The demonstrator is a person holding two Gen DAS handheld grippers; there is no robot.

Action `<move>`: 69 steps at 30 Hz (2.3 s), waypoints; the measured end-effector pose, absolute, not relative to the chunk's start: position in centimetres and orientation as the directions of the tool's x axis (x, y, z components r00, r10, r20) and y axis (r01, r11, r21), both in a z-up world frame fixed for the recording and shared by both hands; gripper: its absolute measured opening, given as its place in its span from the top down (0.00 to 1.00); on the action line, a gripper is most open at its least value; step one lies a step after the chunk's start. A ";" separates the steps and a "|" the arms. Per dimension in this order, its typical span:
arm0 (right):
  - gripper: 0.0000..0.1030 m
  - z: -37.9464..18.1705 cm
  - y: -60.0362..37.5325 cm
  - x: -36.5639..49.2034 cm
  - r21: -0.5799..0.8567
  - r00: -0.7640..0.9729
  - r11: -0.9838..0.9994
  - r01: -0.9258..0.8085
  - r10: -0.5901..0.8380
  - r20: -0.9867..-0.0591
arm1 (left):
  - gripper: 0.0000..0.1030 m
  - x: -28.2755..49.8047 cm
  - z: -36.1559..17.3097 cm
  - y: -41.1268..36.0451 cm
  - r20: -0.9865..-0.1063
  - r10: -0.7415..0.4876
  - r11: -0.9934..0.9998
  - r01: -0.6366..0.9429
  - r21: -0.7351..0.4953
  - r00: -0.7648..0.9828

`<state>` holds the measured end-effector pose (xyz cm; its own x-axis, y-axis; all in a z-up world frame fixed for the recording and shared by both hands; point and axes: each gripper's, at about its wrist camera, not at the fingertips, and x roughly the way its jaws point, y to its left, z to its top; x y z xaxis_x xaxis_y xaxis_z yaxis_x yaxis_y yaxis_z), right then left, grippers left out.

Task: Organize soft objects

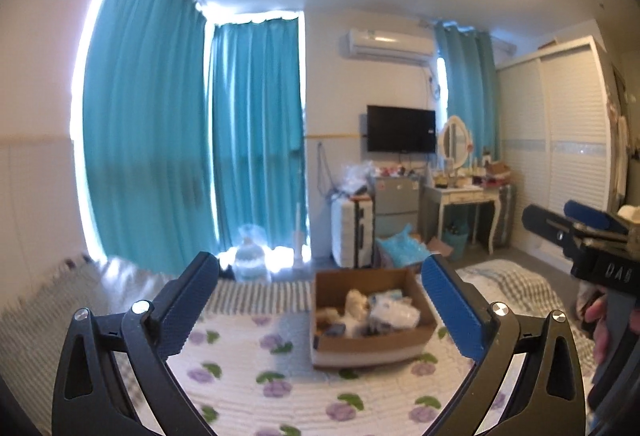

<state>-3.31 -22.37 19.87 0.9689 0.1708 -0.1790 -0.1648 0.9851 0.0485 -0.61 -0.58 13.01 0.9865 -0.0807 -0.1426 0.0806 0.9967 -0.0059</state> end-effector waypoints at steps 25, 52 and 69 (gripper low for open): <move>0.00 7.6 -21.5 0.8 0.009 0.942 0.994 -0.107 0.105 -0.318 | 0.00 2.1 4.2 -1.2 -0.274 -0.048 0.998 0.057 0.027 0.961; 0.00 7.6 -20.5 0.8 -0.003 0.937 0.993 -0.119 0.111 -0.330 | 0.00 2.2 3.9 -1.1 -0.304 -0.069 0.997 0.073 0.003 0.950; 0.00 7.2 -20.3 0.8 -0.003 0.934 0.993 -0.120 0.112 -0.339 | 0.00 2.3 3.7 -1.0 -0.307 -0.064 0.998 0.069 0.007 0.949</move>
